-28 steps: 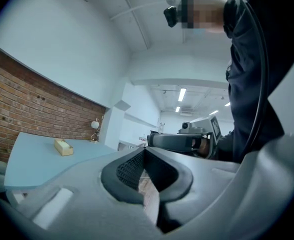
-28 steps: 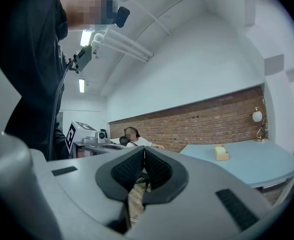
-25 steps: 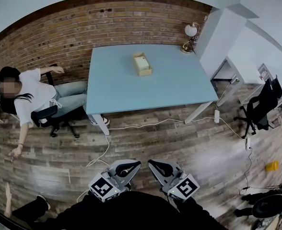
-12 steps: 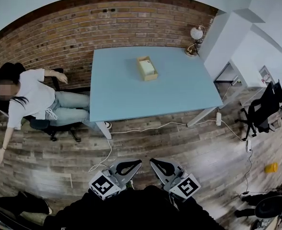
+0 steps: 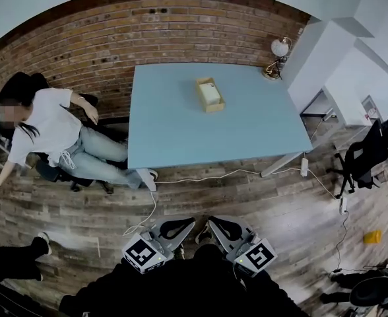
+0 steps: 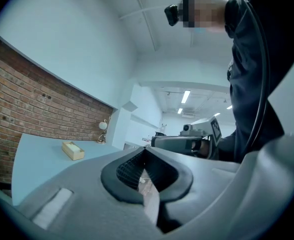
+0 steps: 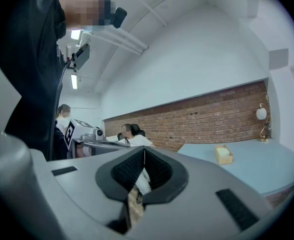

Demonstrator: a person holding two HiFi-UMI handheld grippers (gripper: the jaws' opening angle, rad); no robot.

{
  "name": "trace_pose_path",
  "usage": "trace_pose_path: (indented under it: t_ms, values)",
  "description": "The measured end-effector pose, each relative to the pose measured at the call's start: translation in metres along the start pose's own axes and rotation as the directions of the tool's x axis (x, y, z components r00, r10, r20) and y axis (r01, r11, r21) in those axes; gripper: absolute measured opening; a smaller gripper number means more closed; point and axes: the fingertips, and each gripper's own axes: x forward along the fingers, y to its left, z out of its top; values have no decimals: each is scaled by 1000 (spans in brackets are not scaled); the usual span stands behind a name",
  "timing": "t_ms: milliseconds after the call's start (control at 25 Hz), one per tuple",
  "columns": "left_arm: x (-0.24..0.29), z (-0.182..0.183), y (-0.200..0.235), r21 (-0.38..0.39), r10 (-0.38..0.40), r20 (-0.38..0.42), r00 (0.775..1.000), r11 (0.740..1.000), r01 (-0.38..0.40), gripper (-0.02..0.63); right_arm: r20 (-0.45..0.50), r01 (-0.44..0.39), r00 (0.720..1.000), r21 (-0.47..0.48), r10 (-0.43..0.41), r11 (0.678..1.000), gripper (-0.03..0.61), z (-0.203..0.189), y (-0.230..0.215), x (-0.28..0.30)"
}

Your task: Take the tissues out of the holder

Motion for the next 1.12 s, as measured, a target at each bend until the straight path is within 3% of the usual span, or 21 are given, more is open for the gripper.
trace_pose_path:
  t_ms: [160, 760, 1120]
  values:
    - [8, 1, 12, 6, 17, 0, 1000, 1000, -17, -6, -44, -9, 999, 2, 9, 1000, 5, -8, -14, 6]
    - [82, 23, 74, 48, 71, 1, 997, 996, -71, -6, -35, -62, 998, -22, 61, 998, 5, 10, -117, 35]
    - [135, 33, 101, 28, 126, 7, 992, 992, -126, -6, -37, -107, 994, -20, 106, 994, 5, 18, -178, 39]
